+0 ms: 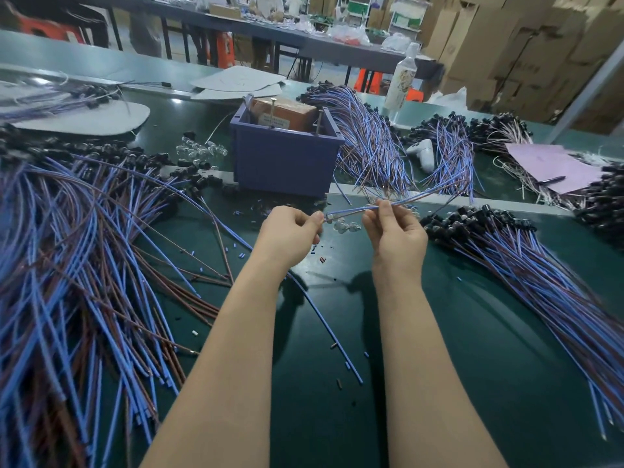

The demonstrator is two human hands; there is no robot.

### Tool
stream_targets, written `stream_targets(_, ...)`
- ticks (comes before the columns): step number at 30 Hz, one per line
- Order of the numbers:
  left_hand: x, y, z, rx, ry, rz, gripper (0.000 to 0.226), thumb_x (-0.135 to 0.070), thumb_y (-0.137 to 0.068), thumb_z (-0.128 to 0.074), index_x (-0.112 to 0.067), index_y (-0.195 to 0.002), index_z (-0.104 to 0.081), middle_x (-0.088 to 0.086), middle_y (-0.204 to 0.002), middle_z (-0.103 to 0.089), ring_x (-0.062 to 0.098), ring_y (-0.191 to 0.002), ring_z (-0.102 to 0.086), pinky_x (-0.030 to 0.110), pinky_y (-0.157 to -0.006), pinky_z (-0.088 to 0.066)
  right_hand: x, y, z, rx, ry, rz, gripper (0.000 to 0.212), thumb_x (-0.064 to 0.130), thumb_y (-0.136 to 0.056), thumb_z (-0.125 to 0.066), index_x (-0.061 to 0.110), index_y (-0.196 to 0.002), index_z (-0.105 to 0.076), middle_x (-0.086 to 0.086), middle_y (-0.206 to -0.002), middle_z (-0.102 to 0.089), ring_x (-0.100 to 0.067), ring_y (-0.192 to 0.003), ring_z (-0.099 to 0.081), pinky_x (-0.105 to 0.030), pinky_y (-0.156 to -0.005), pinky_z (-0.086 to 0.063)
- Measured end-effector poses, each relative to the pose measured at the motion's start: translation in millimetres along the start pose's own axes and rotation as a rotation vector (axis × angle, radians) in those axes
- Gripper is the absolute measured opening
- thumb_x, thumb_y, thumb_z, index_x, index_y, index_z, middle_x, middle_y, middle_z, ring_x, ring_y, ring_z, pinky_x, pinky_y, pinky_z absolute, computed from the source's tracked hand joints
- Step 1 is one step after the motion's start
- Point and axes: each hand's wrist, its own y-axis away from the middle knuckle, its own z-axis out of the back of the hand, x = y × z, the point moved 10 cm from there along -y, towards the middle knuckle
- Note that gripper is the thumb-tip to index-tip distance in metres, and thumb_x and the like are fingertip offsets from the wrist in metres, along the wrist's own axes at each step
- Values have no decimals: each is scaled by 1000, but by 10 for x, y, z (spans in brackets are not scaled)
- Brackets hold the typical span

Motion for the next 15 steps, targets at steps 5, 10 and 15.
stream_targets(5, 47, -7, -2, 2, 127, 47, 34, -22, -96, -53, -14, -64, -60, -3, -59, -57, 13, -55, -43, 27, -64, -41, -37, -19, 33, -25, 35, 14, 17, 2, -95, -50, 8, -79, -53, -2, -63, -60, -2, -49, -60, -14, -57, -53)
stream_targets(10, 128, -29, 152, -113, -3, 64, 38, -28, -93, -57, -18, -56, -58, -6, -57, -56, 14, -58, -47, 26, -62, -38, 19, -60, 159, -104, 31, 48, 19, 3, -96, -49, 8, -78, -52, -3, -66, -58, -2, -48, -60, -13, -55, -52)
stream_targets(15, 96, -41, 349, -264, -32, 3, 21, -18, -93, -53, -19, -73, -60, 0, -80, -64, 21, -84, -59, 29, -79, -45, 19, -81, 190, -105, 4, 12, 18, 5, -96, -51, 8, -78, -53, -2, -64, -60, -3, -50, -62, -14, -55, -53)
